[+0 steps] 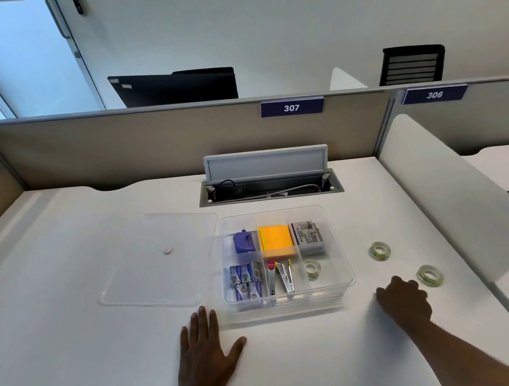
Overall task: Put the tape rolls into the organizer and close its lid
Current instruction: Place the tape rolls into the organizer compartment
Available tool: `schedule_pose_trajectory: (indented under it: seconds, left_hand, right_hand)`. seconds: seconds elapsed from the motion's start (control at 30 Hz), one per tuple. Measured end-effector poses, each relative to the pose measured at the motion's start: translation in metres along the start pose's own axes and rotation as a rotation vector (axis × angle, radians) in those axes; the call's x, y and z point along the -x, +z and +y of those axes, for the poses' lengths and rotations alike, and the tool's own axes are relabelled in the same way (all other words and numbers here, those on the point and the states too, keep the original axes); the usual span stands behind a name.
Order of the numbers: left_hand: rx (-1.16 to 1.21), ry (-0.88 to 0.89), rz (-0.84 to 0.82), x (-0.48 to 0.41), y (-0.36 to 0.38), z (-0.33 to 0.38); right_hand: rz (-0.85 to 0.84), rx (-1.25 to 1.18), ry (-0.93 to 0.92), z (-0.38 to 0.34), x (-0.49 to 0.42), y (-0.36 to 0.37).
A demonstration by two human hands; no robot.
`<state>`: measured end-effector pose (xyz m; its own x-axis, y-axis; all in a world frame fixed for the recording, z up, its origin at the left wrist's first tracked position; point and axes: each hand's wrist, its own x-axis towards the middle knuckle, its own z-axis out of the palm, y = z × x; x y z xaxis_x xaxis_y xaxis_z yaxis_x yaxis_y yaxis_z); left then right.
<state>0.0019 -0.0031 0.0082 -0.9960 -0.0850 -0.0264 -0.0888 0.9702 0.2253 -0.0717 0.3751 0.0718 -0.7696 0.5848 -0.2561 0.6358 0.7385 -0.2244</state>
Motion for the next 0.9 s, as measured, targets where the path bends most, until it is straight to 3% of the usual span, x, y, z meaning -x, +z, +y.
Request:
schedule_pose_trajectory:
  seconds: [0.17,0.3,0.43,0.6,0.9]
  left_hand:
    - [-0.006,-0.005,-0.017,-0.001,0.002,-0.001]
    - [-0.006,-0.011,-0.023,-0.001,0.003,-0.002]
    - [0.001,-0.011,-0.020,-0.002,0.003,-0.002]
    - [0.011,-0.010,-0.007,-0.002,0.004,-0.002]
    - [-0.024,-0.016,0.010,-0.002,0.004,-0.002]
  right_hand:
    - [0.103,-0.110,-0.063,-0.006,0.003,-0.006]
    - [0.264,-0.124,-0.281,-0.029,-0.006,-0.021]
    - [0.317,-0.240,-0.535,-0.063,-0.009,-0.032]
    - [0.160,-0.113,-0.821,-0.092,-0.001,-0.022]
    - [-0.129,0.060,-0.810,-0.095,0.008,0.003]
